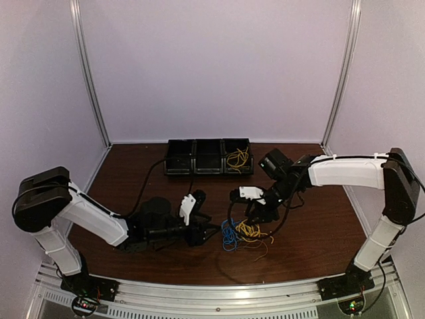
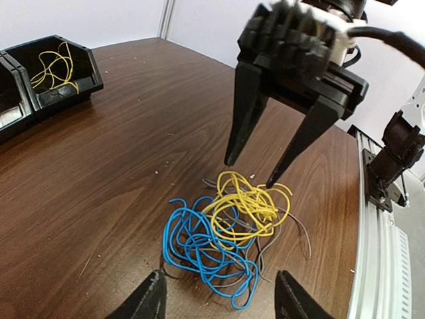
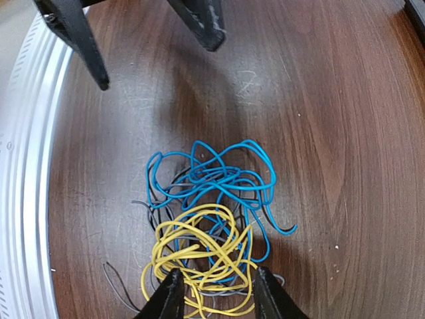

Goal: Untangle the cables

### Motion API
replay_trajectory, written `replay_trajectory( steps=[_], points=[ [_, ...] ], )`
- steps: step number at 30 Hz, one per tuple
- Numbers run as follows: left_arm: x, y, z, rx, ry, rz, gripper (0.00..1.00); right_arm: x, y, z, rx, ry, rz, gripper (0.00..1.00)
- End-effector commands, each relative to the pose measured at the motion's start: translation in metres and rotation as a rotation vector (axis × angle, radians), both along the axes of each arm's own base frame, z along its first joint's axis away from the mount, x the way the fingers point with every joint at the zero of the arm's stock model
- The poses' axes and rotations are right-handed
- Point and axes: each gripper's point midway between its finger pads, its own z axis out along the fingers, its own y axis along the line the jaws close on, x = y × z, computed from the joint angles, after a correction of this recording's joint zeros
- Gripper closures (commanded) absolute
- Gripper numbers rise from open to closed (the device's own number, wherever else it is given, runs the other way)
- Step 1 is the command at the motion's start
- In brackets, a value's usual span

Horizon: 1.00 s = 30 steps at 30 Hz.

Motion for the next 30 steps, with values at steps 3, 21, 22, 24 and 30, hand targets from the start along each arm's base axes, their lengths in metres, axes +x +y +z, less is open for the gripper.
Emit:
replay_trajectory(
  steps=[3, 21, 22, 24, 30],
  points=[
    [0.002, 0.003, 0.015, -0.048, -0.026, 0.008, 0.43, 0.015, 0.000, -0.018, -0.029, -0.019, -0.008, 0.59],
    [0.008, -0.018, 0.090, -0.325, -0.315, 0.014, 0.24, 0.005, 0.021, 0.093, 0.179, -0.022, 0.007, 1.00],
    [0.011, -0.027, 0.098, -0.344, -0.336, 0.004, 0.24, 0.003, 0.023, 0.101, 0.197, -0.018, 0.011, 1.00],
    [0.017, -0.049, 0.102, -0.347, -0.355, -0.028, 0.25, -0.003, 0.028, 0.115, 0.231, -0.001, 0.033, 1.00],
    [0.035, -0.085, 0.088, -0.385, -0.376, -0.027, 0.41, -0.009, 0.040, 0.171, 0.353, -0.001, 0.074, 1.00]
  ],
)
